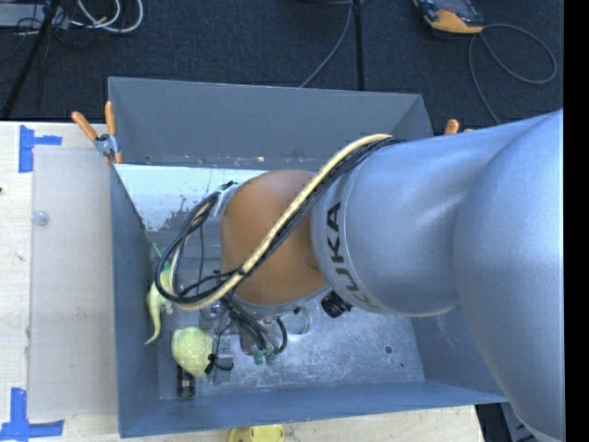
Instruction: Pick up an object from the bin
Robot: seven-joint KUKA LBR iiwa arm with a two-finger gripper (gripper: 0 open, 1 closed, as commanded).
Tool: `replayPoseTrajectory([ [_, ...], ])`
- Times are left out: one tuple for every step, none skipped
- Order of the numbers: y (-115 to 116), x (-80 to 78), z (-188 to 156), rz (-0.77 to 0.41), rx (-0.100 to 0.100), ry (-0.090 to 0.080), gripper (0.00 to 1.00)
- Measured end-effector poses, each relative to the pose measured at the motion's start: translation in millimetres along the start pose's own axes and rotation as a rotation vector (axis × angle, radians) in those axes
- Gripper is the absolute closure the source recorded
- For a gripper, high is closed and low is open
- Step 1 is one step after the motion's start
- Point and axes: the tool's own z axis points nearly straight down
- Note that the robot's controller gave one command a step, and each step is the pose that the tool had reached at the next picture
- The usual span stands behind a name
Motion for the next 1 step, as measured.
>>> replayPoseTrajectory([
  [-0.8,-1.6,-44.6,-0.011,0.003,0.006,1.0],
])
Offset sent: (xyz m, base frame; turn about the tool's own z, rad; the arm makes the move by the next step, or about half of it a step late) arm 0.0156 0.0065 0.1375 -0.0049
